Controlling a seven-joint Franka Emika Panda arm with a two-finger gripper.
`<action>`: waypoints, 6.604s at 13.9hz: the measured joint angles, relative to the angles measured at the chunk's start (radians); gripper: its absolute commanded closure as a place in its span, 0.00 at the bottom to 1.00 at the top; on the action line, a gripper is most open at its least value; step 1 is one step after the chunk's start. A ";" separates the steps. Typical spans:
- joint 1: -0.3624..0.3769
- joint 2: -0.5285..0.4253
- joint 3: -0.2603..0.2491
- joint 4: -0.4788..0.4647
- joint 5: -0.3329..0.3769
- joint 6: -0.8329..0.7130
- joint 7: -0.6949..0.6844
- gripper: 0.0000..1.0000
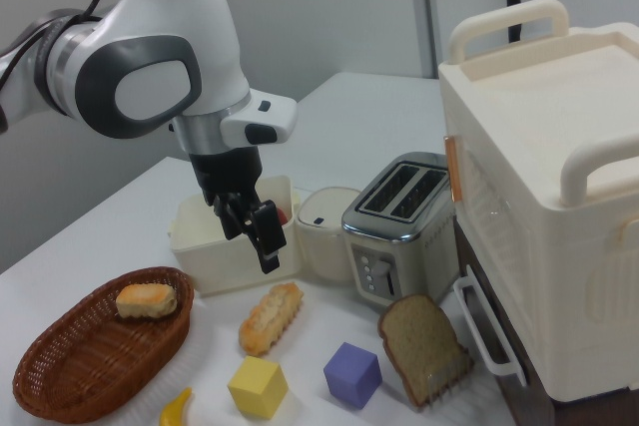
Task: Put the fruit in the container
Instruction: 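Move the gripper from its start pose toward the yellow banana, then lower the open gripper over the middle of the yellow banana, then close the gripper on the banana and lift it off the table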
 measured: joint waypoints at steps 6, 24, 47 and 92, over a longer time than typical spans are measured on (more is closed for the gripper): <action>0.001 0.010 0.000 0.002 0.000 -0.052 -0.011 0.00; -0.122 -0.039 0.099 -0.089 -0.001 -0.111 0.074 0.00; -0.100 -0.417 0.223 -1.052 0.010 0.763 0.467 0.00; -0.019 -0.228 0.223 -0.709 -0.091 0.710 0.843 0.91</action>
